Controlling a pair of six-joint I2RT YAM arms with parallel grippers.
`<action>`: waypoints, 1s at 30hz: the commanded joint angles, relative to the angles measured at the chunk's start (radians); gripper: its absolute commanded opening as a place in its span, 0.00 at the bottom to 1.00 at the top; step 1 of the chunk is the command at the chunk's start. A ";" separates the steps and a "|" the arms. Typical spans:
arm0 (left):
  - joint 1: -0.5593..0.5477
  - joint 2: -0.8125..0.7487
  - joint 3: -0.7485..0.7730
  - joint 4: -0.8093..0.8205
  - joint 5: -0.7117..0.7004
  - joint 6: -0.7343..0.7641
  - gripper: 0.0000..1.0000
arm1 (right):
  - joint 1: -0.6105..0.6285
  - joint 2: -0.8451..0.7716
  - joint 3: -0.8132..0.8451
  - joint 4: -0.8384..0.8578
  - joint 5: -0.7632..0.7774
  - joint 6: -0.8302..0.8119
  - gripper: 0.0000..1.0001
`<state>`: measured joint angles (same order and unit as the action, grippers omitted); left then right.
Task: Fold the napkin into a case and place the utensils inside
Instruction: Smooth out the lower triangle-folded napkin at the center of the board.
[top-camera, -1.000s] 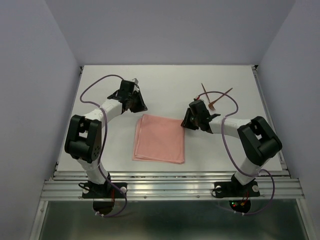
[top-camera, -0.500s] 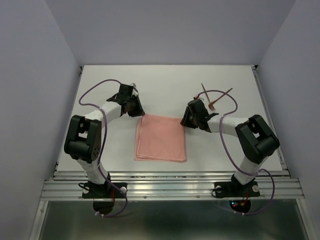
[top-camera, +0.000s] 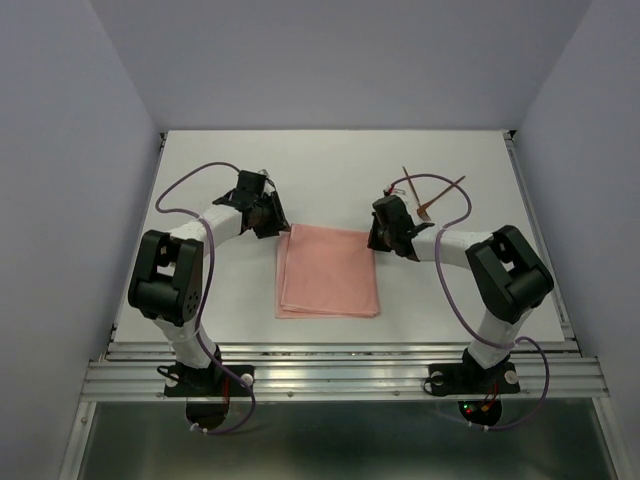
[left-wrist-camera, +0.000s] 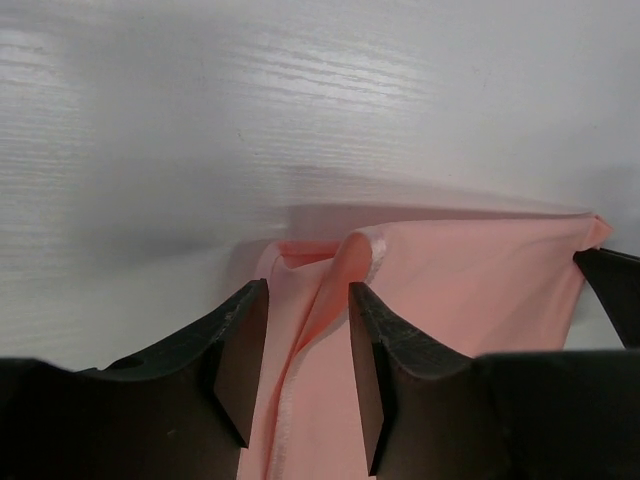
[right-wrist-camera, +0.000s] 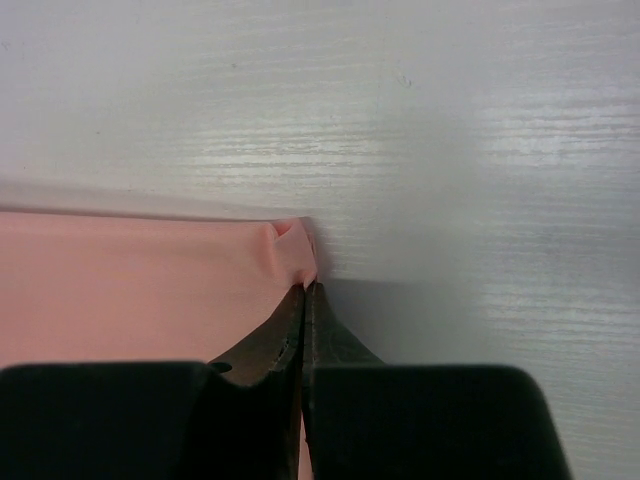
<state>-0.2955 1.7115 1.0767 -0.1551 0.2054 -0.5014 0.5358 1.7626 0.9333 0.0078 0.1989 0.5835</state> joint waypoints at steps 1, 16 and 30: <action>0.007 -0.044 -0.026 -0.001 -0.046 -0.008 0.50 | -0.008 0.037 0.027 -0.031 0.034 -0.067 0.01; 0.006 0.016 -0.095 0.081 -0.034 -0.063 0.30 | -0.008 0.057 0.035 0.014 -0.036 -0.100 0.01; 0.006 0.016 -0.098 0.117 -0.011 -0.083 0.00 | 0.004 0.011 0.202 -0.109 -0.061 -0.163 0.53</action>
<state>-0.2924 1.7382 0.9874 -0.0704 0.1844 -0.5755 0.5312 1.8015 1.0485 -0.0456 0.1398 0.4416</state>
